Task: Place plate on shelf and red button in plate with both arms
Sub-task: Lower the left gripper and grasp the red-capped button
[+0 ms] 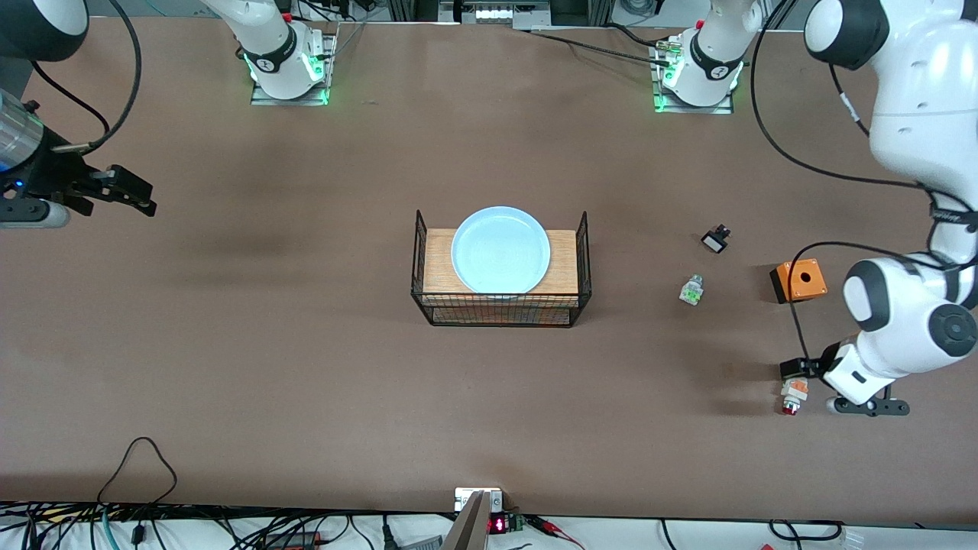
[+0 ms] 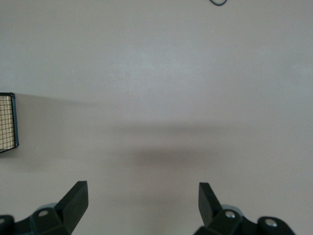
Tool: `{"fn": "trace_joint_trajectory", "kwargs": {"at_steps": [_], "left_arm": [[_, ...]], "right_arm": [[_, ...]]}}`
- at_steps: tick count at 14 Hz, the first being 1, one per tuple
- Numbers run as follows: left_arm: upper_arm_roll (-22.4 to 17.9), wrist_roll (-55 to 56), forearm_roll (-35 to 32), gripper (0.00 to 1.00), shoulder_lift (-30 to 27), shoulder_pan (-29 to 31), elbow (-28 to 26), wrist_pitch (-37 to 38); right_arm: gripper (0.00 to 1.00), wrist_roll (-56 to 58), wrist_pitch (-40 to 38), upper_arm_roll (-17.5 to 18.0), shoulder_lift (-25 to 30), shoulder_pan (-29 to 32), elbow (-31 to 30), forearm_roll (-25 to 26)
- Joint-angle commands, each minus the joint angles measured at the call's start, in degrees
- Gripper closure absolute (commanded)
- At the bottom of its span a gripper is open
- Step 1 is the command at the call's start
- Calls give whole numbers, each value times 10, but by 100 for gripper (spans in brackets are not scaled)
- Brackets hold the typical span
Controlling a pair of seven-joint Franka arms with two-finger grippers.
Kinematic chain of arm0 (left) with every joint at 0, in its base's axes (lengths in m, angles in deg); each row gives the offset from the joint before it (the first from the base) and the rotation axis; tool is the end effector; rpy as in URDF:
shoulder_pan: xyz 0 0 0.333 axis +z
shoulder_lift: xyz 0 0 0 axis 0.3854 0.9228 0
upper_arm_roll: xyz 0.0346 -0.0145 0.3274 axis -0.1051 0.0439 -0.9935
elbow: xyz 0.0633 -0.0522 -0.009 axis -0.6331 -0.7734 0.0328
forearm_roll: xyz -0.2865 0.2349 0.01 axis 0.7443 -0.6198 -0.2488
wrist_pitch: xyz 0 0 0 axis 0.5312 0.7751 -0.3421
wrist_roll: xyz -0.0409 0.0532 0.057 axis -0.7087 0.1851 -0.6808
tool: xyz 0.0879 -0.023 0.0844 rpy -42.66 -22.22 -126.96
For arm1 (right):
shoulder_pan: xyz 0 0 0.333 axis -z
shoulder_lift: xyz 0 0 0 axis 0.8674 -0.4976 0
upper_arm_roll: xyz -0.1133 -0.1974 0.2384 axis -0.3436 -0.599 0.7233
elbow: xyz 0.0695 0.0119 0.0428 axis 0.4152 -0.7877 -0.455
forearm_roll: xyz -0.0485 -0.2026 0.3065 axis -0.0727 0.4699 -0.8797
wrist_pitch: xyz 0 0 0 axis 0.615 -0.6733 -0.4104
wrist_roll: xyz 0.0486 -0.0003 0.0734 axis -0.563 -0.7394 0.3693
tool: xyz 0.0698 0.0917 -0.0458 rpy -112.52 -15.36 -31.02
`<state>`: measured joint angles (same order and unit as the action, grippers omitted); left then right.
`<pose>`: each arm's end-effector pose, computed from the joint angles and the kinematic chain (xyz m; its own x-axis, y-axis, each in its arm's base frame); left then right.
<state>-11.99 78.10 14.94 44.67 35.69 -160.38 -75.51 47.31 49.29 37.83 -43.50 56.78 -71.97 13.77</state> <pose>0.7329 0.1221 0.1978 0.9906 -0.0175 0.1353 -0.0167 -0.9998 -0.0070 0.5424 -0.0007 0.5689 0.9996 0.0020 0.0273 0.0019 -1.0000 0.0051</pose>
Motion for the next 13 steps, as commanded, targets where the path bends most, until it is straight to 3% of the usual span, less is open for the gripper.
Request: {"fn": "trace_joint_trajectory", "kwargs": {"at_steps": [1, 9, 13], "left_arm": [[-4, -13, -11, 0, 28, -7, 30, -58], [-3, -7, -3, 0, 52, -16, 43, -119], [-3, -6, -5, 0, 55, -2, 3, -190]], "right_arm": [[0, 9, -12, 13, 0, 15, 10, 6], [0, 8, -36, 15, 4, 12, 16, 7], [0, 7, -50, 15, 4, 11, 20, 7]]}}
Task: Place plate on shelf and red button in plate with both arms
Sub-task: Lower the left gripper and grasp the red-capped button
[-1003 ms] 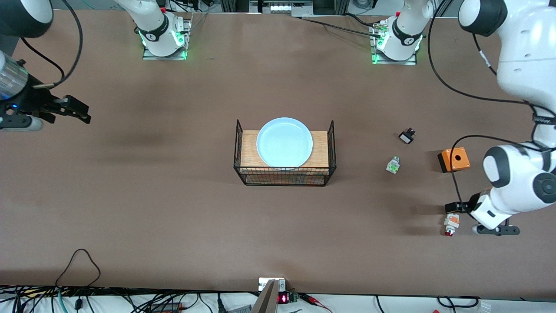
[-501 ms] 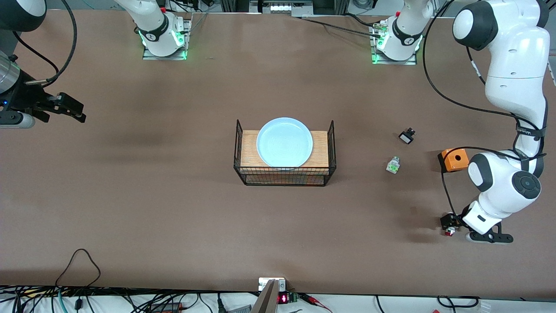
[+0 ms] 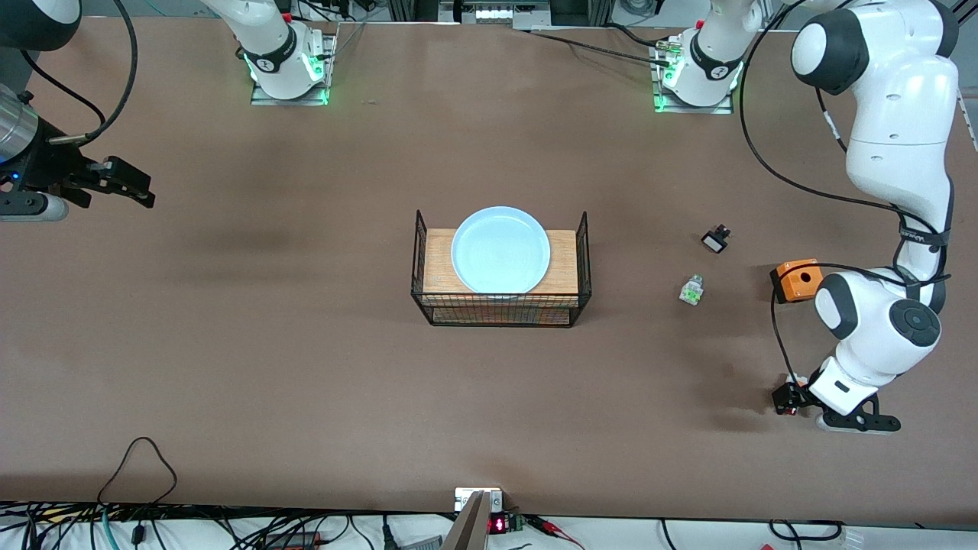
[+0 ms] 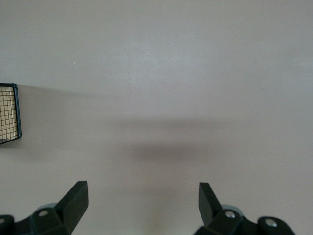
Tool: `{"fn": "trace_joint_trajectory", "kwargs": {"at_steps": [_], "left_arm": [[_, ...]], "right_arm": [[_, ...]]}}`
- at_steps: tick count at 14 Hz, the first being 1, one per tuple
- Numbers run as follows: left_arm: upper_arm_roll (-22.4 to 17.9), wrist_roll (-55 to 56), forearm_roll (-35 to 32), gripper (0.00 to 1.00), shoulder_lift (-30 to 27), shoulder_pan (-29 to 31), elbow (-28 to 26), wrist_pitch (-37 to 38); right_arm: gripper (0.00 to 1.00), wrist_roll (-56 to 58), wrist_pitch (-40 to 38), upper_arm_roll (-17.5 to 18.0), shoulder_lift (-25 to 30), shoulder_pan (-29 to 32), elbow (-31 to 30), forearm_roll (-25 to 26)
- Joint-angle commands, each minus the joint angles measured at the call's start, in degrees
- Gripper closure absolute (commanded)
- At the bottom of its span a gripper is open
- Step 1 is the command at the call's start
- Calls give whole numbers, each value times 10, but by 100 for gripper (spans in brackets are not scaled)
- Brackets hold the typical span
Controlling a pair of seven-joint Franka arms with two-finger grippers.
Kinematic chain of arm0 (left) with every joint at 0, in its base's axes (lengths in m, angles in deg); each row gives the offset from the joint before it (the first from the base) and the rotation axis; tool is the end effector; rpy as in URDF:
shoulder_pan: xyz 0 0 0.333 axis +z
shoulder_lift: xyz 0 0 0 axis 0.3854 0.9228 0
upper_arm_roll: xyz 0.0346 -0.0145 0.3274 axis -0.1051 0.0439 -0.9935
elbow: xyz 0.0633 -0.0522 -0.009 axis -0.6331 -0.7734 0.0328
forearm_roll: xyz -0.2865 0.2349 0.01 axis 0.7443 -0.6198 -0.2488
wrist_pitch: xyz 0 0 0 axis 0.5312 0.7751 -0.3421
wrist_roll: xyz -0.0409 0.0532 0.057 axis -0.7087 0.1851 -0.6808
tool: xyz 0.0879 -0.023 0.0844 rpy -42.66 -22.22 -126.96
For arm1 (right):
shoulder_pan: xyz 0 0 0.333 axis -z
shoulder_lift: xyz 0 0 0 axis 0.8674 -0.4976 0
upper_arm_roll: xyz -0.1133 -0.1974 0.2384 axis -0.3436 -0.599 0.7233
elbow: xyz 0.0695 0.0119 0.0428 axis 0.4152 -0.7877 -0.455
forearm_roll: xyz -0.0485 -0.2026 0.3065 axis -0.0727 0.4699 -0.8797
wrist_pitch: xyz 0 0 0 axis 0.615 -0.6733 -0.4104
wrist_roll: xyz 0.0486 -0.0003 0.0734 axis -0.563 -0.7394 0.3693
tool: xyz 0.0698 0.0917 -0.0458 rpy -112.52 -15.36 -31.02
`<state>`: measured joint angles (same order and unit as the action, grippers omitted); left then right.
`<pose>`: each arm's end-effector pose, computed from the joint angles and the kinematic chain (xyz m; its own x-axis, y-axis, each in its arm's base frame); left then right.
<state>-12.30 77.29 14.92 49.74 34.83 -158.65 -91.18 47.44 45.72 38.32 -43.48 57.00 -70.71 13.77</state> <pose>0.7564 0.1173 0.1756 0.9390 -0.0437 0.3410 -0.0315 -0.9987 -0.0411 0.5367 0.0018 0.5736 0.9999 0.0087 -0.0127 0.0088 -0.9999 0.0051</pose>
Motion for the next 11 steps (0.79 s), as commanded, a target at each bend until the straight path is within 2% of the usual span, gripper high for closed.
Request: {"fn": "trace_joint_trajectory", "kwargs": {"at_steps": [1, 5, 10, 11], "left_arm": [[0, 2, -5, 0, 3, 7, -15, -36], [0, 2, -5, 0, -2, 6, -27, -37], [2, 4, -4, 20, -15, 5, -37, -25], [2, 4, -5, 28, -20, 5, -38, -8]], "right_arm": [[0, 7, -14, 10, 3, 9, 7, 7], [0, 5, -14, 10, 3, 9, 7, 6], [0, 6, -14, 9, 2, 10, 7, 6], [0, 5, -14, 9, 2, 10, 7, 6]]}}
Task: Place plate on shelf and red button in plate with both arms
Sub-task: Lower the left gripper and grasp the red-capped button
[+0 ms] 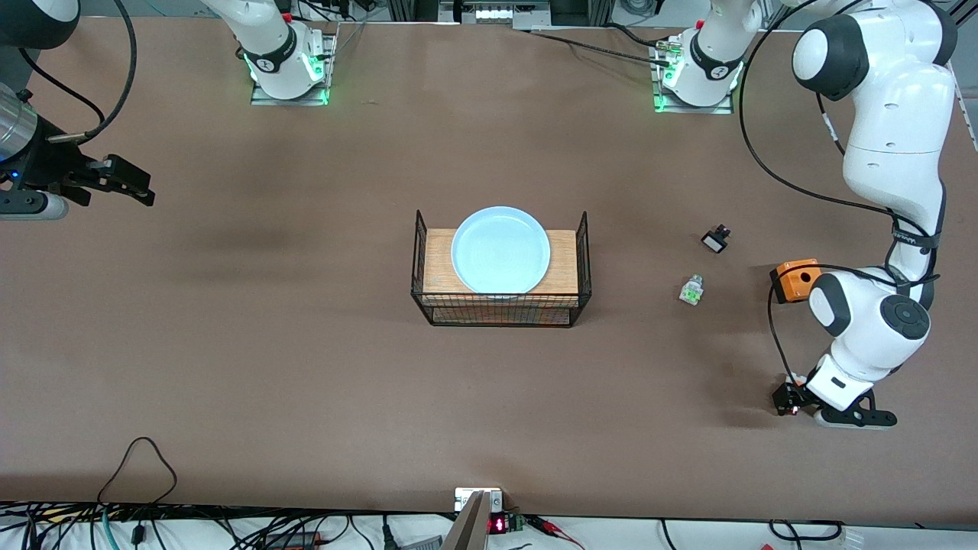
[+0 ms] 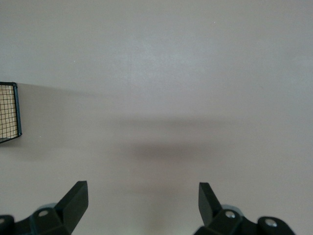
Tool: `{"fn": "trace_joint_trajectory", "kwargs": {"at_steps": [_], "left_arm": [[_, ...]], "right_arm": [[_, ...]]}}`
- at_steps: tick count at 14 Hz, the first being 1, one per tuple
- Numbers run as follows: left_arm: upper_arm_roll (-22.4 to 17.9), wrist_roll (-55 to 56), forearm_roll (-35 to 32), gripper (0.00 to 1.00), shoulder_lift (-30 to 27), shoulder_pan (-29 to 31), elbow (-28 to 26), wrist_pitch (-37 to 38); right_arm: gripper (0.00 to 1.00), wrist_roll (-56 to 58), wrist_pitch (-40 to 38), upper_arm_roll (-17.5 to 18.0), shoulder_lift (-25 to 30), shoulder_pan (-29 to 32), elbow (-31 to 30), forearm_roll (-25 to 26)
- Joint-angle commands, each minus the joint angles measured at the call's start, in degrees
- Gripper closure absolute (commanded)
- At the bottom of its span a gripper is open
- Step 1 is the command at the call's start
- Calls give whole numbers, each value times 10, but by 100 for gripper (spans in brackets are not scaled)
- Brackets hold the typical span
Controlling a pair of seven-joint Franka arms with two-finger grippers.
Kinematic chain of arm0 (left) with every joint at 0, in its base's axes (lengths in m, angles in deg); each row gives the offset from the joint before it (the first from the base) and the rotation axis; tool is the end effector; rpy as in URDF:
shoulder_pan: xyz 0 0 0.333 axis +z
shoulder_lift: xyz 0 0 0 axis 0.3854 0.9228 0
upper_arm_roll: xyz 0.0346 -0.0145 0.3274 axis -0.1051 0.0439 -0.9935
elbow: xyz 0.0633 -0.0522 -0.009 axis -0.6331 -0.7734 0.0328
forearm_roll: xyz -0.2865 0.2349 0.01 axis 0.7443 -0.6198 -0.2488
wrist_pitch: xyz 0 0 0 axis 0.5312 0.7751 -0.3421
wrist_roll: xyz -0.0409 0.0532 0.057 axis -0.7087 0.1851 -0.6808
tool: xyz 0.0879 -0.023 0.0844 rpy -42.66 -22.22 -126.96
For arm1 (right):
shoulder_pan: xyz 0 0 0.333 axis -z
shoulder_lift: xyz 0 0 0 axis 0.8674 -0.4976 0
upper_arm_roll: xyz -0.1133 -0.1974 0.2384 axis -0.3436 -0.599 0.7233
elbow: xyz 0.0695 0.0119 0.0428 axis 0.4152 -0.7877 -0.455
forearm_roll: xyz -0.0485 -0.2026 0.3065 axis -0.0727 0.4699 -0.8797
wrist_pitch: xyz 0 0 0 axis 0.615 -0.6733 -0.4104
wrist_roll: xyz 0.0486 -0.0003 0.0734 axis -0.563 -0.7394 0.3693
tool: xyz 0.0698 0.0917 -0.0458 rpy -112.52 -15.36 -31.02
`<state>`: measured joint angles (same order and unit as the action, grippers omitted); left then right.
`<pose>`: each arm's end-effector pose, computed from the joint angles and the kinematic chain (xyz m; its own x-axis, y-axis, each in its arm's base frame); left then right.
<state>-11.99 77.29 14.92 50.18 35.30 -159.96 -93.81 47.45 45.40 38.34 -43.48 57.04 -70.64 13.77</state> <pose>0.7525 0.1191 0.1656 0.9335 -0.0379 0.3567 -0.0263 -0.9990 -0.0374 0.5361 0.0016 0.5737 0.9998 0.0085 -0.0170 0.0086 -1.0000 0.0050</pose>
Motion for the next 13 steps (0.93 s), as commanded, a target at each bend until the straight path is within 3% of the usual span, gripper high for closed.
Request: {"fn": "trace_joint_trajectory", "kwargs": {"at_steps": [1, 2, 5, 7, 13], "left_arm": [[-1, 3, -5, 37, -31, 0, -25, 44], [-2, 2, -7, 46, -34, 1, -25, 67], [-2, -2, -13, 61, -42, 1, -24, 109], [-4, -1, -14, 82, -46, 1, -19, 166], [-8, -3, -14, 98, -68, 3, -17, 233]], "right_arm": [[0, 5, -11, 9, 2, 10, 6, 6], [0, 5, -11, 9, 2, 10, 6, 6], [0, 5, -11, 9, 2, 10, 6, 7], [0, 5, -11, 9, 2, 10, 6, 7], [0, 5, -11, 9, 2, 10, 6, 6]]}}
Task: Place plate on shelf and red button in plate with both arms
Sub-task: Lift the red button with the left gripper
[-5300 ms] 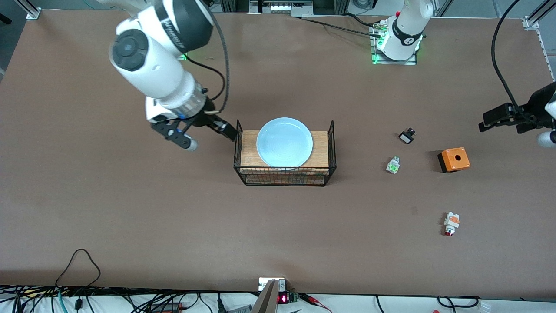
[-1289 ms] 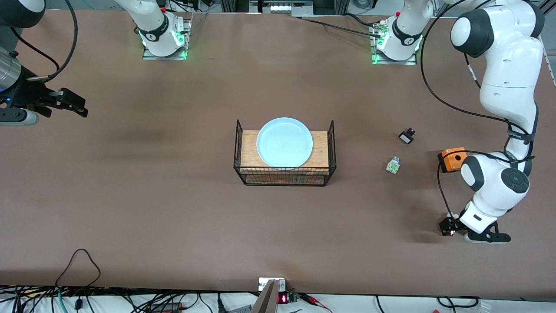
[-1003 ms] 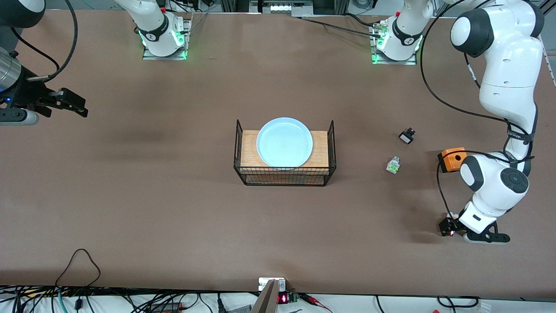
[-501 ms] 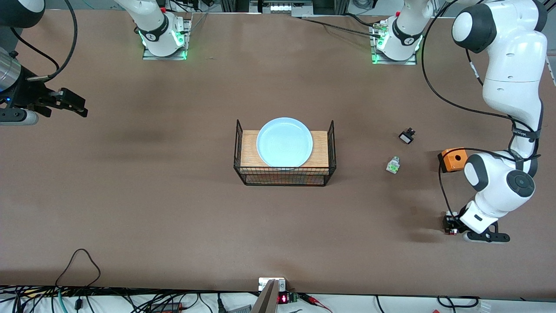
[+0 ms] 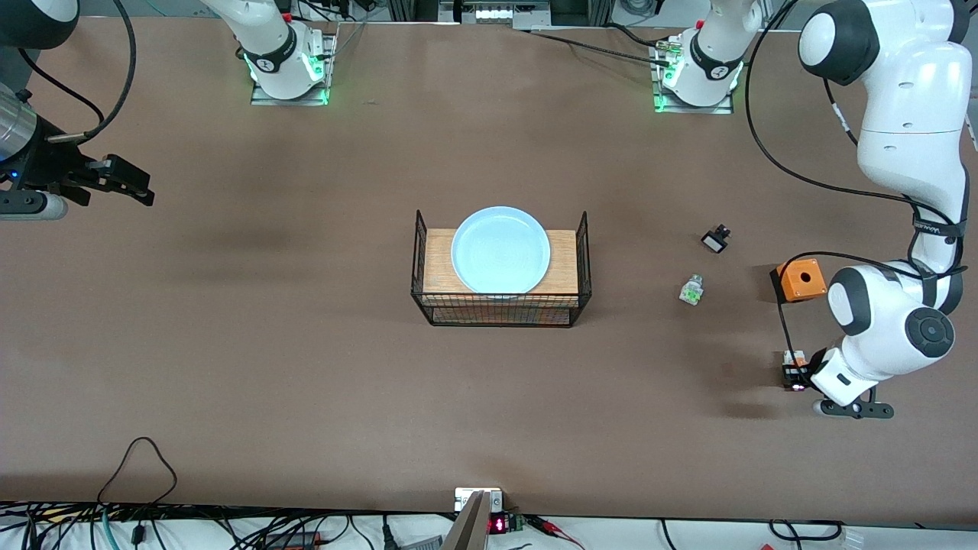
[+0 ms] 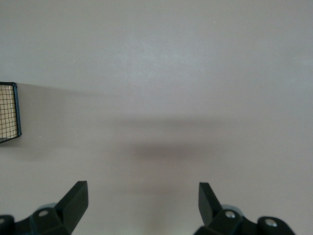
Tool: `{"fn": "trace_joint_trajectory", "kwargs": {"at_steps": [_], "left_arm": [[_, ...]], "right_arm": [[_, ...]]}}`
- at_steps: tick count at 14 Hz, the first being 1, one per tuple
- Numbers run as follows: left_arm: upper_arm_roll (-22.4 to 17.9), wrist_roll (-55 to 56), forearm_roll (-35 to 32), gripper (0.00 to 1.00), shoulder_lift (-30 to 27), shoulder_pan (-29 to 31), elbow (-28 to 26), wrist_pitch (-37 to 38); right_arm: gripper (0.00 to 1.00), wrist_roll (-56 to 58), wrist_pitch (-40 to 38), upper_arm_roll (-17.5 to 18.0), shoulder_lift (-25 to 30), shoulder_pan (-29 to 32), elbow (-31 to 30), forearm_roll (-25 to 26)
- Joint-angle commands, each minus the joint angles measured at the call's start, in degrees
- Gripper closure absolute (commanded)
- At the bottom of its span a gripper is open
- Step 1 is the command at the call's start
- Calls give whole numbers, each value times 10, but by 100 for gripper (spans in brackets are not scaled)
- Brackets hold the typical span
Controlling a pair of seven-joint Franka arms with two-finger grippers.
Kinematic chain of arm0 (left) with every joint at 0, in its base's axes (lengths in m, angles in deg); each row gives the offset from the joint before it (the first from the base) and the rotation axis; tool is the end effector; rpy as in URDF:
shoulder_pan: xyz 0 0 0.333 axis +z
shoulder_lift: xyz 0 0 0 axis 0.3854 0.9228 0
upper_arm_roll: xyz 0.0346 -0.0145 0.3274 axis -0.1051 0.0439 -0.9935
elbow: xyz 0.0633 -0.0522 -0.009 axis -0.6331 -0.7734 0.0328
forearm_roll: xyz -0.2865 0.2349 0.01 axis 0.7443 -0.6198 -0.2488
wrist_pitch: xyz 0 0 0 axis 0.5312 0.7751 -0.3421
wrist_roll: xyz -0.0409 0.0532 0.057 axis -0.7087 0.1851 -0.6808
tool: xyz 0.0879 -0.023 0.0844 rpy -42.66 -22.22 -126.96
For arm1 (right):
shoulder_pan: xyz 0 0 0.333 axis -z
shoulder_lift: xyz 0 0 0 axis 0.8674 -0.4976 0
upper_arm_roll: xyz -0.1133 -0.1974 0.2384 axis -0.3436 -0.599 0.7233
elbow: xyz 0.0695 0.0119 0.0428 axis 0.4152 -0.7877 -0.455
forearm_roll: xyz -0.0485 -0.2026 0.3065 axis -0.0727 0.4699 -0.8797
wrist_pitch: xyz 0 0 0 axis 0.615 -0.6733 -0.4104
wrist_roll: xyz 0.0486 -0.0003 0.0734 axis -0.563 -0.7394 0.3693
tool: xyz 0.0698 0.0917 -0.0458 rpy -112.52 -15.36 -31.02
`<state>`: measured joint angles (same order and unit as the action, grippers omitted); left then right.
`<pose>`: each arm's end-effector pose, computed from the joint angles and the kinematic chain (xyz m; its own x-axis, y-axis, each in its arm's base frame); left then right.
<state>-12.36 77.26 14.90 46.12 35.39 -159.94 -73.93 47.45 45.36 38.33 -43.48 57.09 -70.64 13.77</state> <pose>0.7284 0.1213 0.1793 0.9954 -0.0335 0.0899 -0.0331 -0.9994 -0.0051 0.5360 0.0011 0.5736 0.9998 0.0075 -0.0177 0.0075 -1.0000 0.0050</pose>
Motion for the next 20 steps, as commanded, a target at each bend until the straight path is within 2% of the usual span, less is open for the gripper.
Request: {"fn": "trace_joint_trajectory", "kwargs": {"at_steps": [1, 5, 9, 13, 18, 20], "left_arm": [[-5, -3, -26, 99, -35, 4, -17, 54], [-4, -2, -98, 99, -81, 3, -15, 91], [-1, 4, -85, 99, -136, 3, -13, 132], [0, 11, -12, 99, -173, 7, 37, 233], [29, 99, 6, 100, -195, -4, 135, 399], [57, 137, 6, 100, -196, -4, 168, 460]], "right_arm": [[0, 5, -10, 9, 2, 10, 6, 7], [0, 5, -10, 9, 2, 10, 6, 7], [0, 6, -9, 9, 2, 10, 6, 7], [0, 6, -10, 9, 2, 10, 6, 7], [0, 6, -9, 9, 2, 10, 6, 7], [0, 5, -9, 8, 2, 11, 6, 7]]}}
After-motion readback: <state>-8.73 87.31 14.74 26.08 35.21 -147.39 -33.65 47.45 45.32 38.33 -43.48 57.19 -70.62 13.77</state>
